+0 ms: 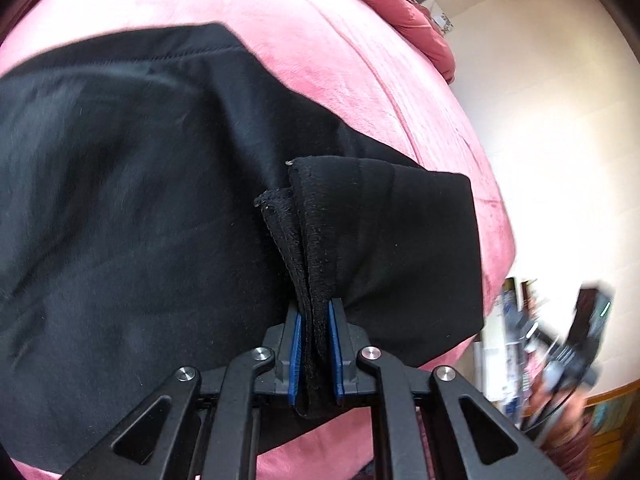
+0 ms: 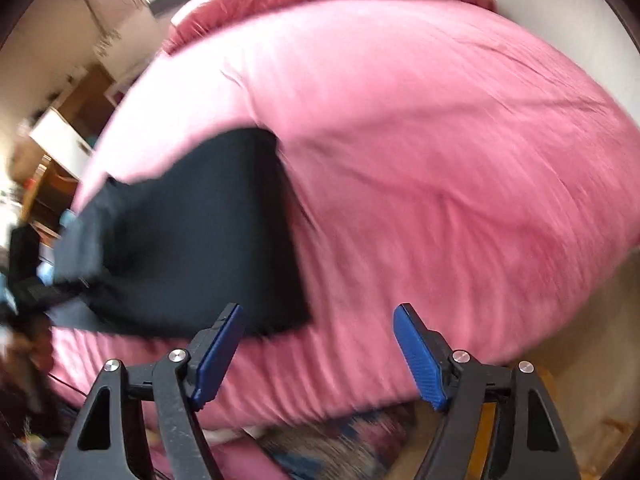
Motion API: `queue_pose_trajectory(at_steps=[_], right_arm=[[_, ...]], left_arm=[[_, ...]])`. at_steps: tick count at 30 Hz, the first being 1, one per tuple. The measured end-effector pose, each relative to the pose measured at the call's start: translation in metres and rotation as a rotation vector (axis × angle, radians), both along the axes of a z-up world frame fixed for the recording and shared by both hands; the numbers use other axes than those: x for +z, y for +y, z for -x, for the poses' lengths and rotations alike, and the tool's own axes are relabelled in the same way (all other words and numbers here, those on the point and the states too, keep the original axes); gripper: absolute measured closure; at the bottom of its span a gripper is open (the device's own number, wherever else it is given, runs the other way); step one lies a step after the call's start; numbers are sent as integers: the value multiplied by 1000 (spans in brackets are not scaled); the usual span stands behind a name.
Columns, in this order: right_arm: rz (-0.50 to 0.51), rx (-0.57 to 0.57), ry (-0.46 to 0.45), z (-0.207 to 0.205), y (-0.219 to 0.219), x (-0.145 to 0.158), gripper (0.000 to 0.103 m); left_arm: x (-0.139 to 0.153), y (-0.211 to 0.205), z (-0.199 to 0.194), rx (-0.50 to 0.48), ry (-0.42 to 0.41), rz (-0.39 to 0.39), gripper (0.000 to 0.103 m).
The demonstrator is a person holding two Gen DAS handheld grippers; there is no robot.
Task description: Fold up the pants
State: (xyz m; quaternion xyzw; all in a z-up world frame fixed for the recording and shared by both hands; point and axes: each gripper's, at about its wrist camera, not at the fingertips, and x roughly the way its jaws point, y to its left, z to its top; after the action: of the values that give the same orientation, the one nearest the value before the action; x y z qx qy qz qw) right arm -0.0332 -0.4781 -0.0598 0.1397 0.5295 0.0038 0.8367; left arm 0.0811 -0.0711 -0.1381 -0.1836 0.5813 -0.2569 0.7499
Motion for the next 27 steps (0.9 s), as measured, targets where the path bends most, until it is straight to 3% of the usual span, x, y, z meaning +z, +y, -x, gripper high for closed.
queue_pose_trajectory(at_steps=[4, 6, 11, 12, 13, 17, 24, 27], right_arm=[[-121, -6, -43, -61, 5, -1, 24], [-160, -47, -11, -97, 3, -17, 23], [-223, -59, 60, -132, 14, -43, 24], [-235, -42, 63, -136, 16, -46, 26], [-229, -31, 60, -134, 19, -44, 38], [-142, 23, 48, -140, 27, -45, 57], [-142, -20, 13, -135, 20, -54, 59], [-141, -23, 8, -133, 20, -57, 56]], left_arm=[[8, -14, 5, -28, -71, -78, 91], [12, -20, 8, -42, -104, -117, 91], [17, -33, 13, -58, -162, -192, 91], [18, -35, 15, -60, -174, -205, 91], [21, -35, 17, -62, -186, -216, 91], [25, -43, 24, -66, -231, -257, 90], [40, -57, 35, -67, -339, -339, 91], [36, -60, 36, -72, -330, -357, 91]])
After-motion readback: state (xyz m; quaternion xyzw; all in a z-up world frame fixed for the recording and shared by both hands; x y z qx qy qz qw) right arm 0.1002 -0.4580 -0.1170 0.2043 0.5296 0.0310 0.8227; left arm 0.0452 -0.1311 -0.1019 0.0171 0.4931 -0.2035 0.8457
